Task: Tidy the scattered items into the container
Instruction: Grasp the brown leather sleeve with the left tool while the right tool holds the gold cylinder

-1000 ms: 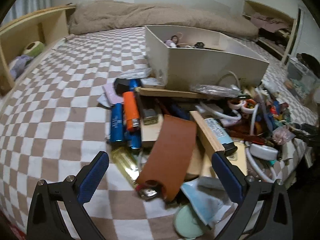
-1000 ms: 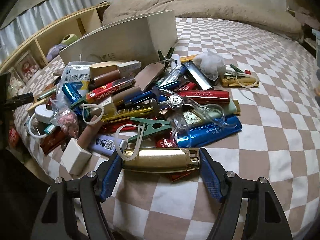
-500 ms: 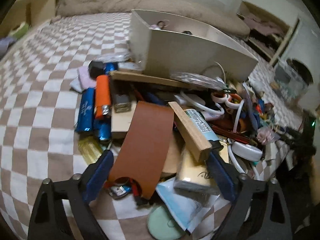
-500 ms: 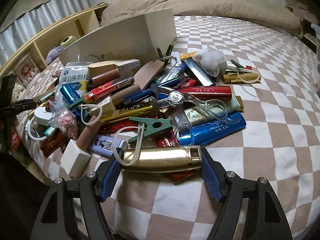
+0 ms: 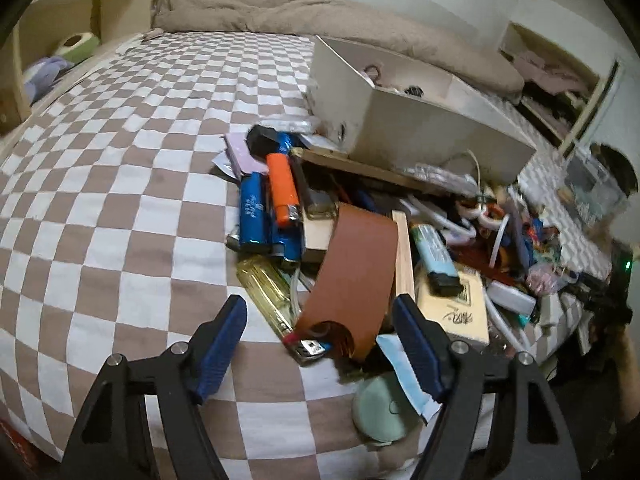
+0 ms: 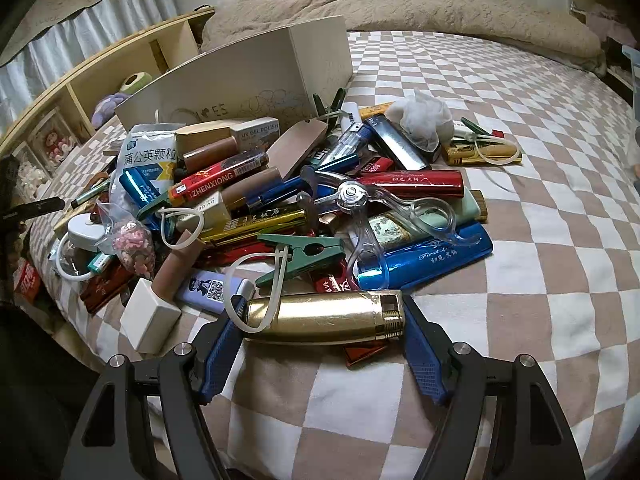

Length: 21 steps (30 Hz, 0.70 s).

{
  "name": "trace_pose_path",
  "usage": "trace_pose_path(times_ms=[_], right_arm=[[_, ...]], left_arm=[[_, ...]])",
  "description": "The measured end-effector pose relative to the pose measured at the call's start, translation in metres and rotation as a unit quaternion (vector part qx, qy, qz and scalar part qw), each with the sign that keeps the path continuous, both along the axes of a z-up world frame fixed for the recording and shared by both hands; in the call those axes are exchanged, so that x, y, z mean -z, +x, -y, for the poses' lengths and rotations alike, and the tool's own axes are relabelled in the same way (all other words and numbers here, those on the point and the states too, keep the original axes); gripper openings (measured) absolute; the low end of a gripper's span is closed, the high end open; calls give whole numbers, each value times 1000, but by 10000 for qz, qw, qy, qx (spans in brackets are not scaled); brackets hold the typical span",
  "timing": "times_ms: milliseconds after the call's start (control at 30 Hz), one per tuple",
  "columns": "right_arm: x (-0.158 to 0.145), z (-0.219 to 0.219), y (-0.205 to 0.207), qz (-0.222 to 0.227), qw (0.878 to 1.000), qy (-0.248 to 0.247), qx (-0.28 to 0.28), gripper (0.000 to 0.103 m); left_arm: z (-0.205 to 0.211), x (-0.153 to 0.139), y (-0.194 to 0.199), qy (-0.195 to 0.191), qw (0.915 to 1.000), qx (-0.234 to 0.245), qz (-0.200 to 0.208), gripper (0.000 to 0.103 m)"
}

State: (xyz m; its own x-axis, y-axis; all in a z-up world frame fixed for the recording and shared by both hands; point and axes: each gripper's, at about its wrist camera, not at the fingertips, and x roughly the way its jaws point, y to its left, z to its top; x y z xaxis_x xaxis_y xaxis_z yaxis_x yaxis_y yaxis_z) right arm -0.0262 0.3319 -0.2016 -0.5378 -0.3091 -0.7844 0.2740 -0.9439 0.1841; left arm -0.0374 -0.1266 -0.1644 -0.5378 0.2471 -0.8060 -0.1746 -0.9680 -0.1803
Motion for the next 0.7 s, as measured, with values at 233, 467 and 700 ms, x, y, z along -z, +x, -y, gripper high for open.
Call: trace_pose_path(times_ms=[233,467,700], right_arm=[[1,-1,0,11,10000,2,7,75],[1,2,1,-24,9999,84,49,75],[0,5,2,-62,9998,197,72,75]], left_arm=[[-32,13,2,-1245,9904,602,-70,75],[-36,12,-4,-1188,9890,865,-138,49],[-21,6,-1,-907,9951,361,-156,48]])
